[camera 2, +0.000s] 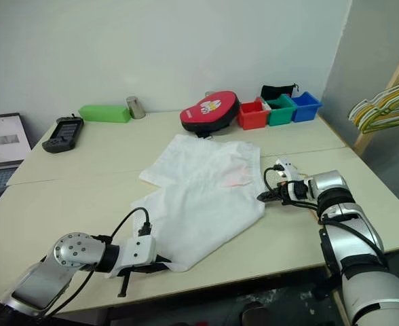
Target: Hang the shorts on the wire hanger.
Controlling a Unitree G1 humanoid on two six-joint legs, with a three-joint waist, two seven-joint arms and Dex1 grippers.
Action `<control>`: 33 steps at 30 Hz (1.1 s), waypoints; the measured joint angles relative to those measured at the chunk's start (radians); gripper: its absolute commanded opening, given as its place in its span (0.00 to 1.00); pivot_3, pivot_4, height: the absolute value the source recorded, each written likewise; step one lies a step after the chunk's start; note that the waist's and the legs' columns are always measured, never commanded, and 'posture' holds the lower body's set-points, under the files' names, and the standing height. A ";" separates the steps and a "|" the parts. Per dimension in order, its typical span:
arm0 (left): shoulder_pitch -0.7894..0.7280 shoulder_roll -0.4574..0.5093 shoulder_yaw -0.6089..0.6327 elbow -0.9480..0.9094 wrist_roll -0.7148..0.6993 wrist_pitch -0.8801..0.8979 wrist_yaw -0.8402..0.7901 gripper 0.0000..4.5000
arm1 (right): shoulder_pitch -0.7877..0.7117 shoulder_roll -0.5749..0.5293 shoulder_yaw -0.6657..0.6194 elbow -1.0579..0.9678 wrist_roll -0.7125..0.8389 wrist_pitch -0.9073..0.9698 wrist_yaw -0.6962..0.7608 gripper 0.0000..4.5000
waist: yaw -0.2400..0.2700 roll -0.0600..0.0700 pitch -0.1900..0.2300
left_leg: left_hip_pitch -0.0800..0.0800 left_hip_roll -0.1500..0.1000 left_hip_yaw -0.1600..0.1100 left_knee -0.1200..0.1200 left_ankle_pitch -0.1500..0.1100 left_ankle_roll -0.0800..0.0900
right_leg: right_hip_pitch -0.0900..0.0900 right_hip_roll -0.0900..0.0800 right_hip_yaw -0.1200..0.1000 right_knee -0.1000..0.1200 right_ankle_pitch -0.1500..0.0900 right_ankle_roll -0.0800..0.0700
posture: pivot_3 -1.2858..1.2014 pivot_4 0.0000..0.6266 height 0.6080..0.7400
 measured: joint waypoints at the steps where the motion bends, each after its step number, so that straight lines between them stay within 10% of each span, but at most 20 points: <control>1: 0.000 0.000 0.000 0.000 0.000 -0.001 0.001 0.00 | 0.003 0.000 0.000 -0.002 0.000 0.000 0.000 0.15 | 0.000 0.000 0.000 | 0.000 0.000 0.000 0.000 0.000 0.000 | 0.000 0.000 0.000 0.000 0.000 0.000 | 0.49 0.02 1.00; 11: 0.027 0.025 0.008 0.001 0.010 -0.042 0.018 0.00 | 0.094 -0.042 0.016 -0.196 0.004 0.101 0.028 0.01 | 0.001 0.001 -0.001 | 0.000 0.000 0.000 0.000 0.000 0.000 | 0.000 0.000 0.000 0.000 0.000 0.000 | 0.49 0.03 1.00; 22: 0.085 0.147 0.076 0.099 -0.017 -0.171 -0.041 0.00 | 0.464 -0.236 -0.005 -0.998 0.206 0.633 0.017 0.01 | 0.003 0.003 -0.002 | 0.001 0.003 0.001 -0.001 0.000 0.000 | -0.001 0.002 -0.001 0.000 -0.001 -0.001 | 0.48 0.05 1.00; 33: 0.199 0.267 0.134 0.140 -0.051 -0.287 -0.142 0.00 | 0.621 -0.136 -0.123 -1.331 0.351 0.898 -0.210 0.01 | -0.004 0.002 -0.002 | 0.001 0.006 0.002 -0.002 -0.001 -0.001 | -0.002 0.003 0.000 -0.001 -0.004 -0.007 | 0.46 0.08 1.00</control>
